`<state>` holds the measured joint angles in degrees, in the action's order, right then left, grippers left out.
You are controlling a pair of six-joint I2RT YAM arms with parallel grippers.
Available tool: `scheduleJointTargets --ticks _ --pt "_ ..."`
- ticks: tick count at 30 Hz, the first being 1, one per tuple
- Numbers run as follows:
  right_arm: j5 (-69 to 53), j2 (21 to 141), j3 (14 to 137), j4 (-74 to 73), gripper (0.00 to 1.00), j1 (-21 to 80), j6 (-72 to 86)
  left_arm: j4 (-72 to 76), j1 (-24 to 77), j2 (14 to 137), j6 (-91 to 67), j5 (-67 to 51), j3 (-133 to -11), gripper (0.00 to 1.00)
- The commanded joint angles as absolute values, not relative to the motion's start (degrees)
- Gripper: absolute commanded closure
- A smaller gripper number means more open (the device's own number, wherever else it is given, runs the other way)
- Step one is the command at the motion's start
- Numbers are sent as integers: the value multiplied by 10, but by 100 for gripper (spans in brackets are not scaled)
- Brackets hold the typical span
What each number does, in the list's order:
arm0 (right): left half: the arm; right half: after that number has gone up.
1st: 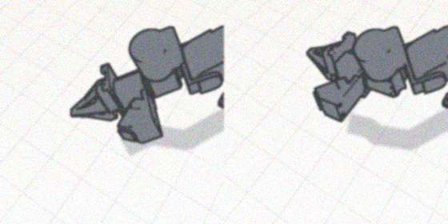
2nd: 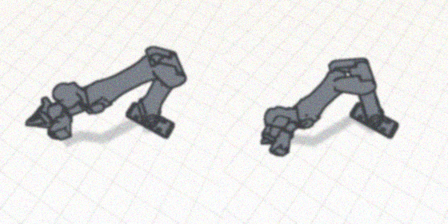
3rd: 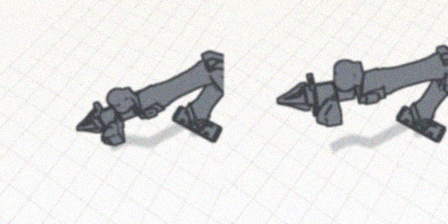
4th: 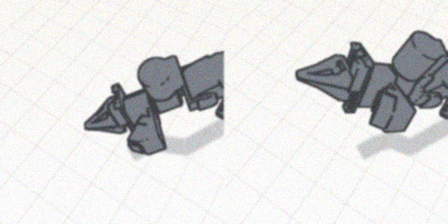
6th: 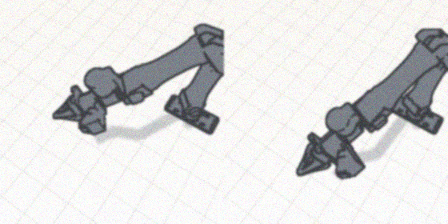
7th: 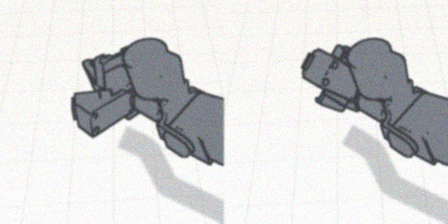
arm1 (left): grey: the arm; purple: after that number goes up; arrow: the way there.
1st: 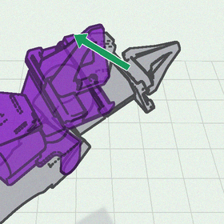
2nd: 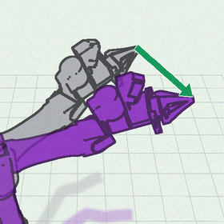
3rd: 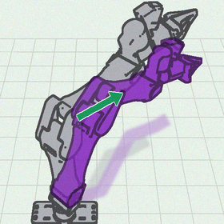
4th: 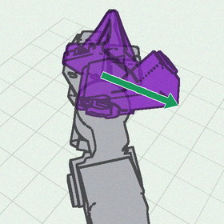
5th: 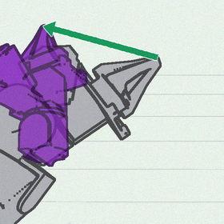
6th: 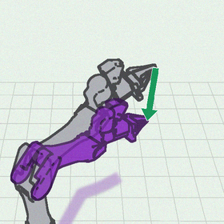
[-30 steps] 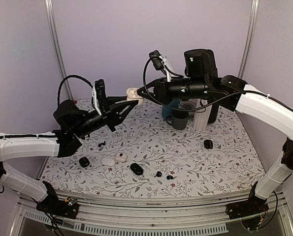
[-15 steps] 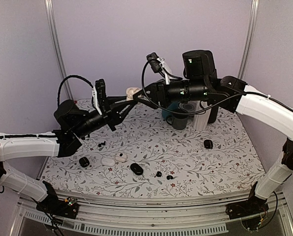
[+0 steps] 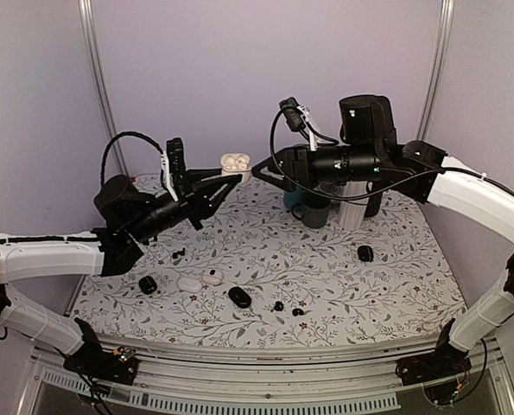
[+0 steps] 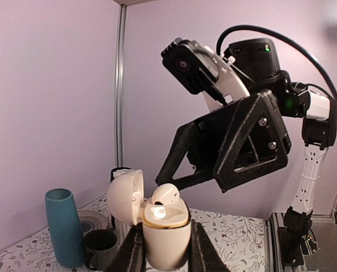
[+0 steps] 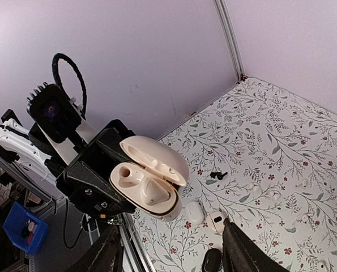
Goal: Insert the wireless bluetooth earbuds into the charging case
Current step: Insert the right earbud into the right side groove of the charging case, then pick up the left earbud from the center of the board.
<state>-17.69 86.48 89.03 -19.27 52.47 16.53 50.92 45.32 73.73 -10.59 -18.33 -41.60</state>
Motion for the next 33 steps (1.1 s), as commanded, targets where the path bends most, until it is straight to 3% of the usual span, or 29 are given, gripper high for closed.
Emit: scheduleJointTargets --ticks 1,20,23,33 --pt "-184 849 880 -154 40 522 186 517 448 727 -118 -211 -433 100" --pt "-87 769 754 -62 37 482 231 494 443 716 -131 -208 -423 100" --pt "-54 758 727 -42 33 479 234 490 441 711 -132 -204 -418 100" --pt "-5 773 674 -36 31 459 233 481 428 692 -140 -193 -398 100"
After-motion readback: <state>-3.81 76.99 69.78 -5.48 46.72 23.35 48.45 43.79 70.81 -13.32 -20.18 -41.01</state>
